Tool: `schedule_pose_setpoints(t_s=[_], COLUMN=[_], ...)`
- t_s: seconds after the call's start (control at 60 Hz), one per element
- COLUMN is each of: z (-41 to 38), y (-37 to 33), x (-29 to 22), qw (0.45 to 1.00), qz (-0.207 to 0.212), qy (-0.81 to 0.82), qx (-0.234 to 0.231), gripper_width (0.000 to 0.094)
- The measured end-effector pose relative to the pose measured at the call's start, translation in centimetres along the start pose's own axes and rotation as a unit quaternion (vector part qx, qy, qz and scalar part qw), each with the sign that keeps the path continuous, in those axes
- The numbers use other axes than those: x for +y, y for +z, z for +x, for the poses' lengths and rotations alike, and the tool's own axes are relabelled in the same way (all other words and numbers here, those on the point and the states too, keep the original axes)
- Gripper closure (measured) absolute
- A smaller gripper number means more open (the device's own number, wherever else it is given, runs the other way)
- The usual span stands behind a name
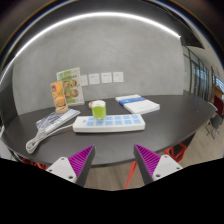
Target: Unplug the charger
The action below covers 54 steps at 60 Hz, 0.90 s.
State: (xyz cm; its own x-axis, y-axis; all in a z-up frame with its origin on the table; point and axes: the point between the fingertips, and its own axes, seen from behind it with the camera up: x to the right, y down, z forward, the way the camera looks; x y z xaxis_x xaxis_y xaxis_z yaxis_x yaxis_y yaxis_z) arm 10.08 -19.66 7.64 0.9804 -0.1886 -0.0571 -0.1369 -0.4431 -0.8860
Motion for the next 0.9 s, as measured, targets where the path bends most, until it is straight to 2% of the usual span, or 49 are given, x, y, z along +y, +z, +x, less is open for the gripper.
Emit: schedule_pose_setpoints(t_s=[0.25,0.517,0.6,0.65,0.667,0.717,0.75,0.817,0.9], z=[-5.0,-6.5,-7.0,-7.1,-7.3,-7.3,-7.3,-7.1,-7.2], y=[9.6,19.6,21.9,23.1,23.3,24.1,24.0,24.1,24.1], x=[-4.0,-8.6,-9.9,-10.1,-10.1,-9.8,-10.0,-10.2,-10.2], qw=[0.997,0.992,0.991,0.991,0.991,0.991,0.991,0.991,0.99], qz=[0.028,0.05,0.073,0.075,0.075,0.072,0.08,0.096,0.097], qy=[-0.04,-0.066,-0.072,-0.073,-0.072,-0.07,-0.068,-0.058,-0.066], qx=[-0.062,-0.096,-0.091,-0.087,-0.087,-0.084,-0.082,-0.073,-0.073], gripper_width=[0.0127,0.0131,0.0144,0.0185,0.0156,0.0418,0.0428,0.0508,0.0583])
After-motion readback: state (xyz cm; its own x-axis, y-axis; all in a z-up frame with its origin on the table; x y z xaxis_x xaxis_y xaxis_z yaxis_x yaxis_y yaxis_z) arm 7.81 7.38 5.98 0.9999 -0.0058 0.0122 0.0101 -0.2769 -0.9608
